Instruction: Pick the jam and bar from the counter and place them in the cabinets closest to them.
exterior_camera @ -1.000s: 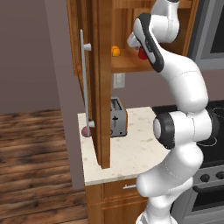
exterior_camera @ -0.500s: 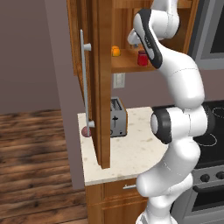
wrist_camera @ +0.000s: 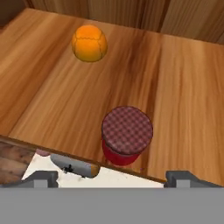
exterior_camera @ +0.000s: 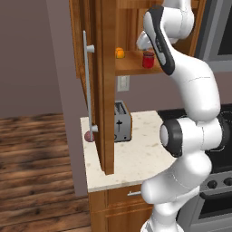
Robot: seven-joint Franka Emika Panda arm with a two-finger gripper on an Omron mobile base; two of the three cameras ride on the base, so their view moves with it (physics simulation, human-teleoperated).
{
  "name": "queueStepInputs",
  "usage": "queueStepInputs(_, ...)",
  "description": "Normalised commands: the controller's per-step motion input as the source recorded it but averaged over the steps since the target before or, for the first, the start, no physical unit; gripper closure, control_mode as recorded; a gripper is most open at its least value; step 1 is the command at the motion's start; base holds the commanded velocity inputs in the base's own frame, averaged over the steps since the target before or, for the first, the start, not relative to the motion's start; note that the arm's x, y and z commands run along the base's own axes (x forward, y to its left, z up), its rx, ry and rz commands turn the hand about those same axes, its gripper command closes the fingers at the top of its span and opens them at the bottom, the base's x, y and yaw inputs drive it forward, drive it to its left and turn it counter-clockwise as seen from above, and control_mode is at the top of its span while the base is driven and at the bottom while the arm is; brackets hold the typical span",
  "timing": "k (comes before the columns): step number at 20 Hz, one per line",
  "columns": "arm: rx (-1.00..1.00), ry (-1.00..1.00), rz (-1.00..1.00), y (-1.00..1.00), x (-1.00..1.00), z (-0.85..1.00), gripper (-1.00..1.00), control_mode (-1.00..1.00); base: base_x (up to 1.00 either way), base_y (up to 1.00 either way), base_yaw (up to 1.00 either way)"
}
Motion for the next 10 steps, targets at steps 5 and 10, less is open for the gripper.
queueStepInputs(5,-0.11,0.0,0.0,0.0,-1.0,-0.82,-1.0,-1.0,0.0,0.0,0.0)
queueStepInputs(10,-0.13,0.0,0.0,0.0,-1.0,-0.96,-1.0,-1.0,0.0,0.0,0.0)
